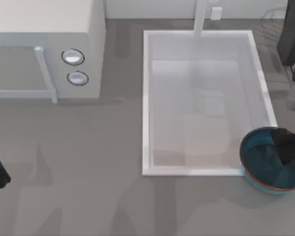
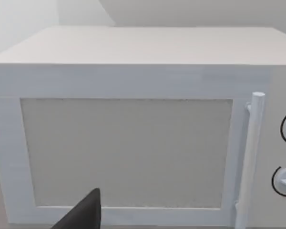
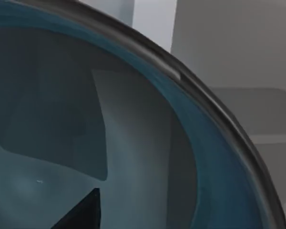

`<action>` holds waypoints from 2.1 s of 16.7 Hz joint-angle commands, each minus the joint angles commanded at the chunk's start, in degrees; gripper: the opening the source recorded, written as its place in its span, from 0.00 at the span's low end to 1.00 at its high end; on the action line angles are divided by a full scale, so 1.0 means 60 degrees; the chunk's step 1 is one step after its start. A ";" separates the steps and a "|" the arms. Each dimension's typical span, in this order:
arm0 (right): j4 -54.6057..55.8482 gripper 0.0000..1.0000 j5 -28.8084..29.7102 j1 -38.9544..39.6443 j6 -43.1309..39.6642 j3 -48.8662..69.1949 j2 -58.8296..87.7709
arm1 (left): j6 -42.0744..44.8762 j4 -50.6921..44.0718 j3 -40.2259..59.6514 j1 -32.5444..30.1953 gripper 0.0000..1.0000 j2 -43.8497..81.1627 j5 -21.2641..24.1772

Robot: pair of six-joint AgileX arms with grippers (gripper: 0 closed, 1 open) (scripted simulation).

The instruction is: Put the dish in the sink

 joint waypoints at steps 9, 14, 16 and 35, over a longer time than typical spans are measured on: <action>0.0000 0.55 0.0000 0.0000 0.0000 0.0000 0.0000 | 0.0000 0.0000 0.0000 0.0000 1.00 0.0000 0.0000; 0.0000 0.17 0.0000 0.0000 0.0000 0.0000 0.0000 | 0.0000 0.0000 0.0000 0.0000 1.00 0.0000 0.0000; 0.0000 0.02 0.0000 0.0000 0.0000 0.0000 0.0000 | 0.0000 0.0000 0.0000 0.0000 1.00 0.0000 0.0000; -0.4263 0.00 0.0007 -0.0045 -0.0047 0.3244 -0.0641 | 0.0000 0.0000 0.0000 0.0000 1.00 0.0000 0.0000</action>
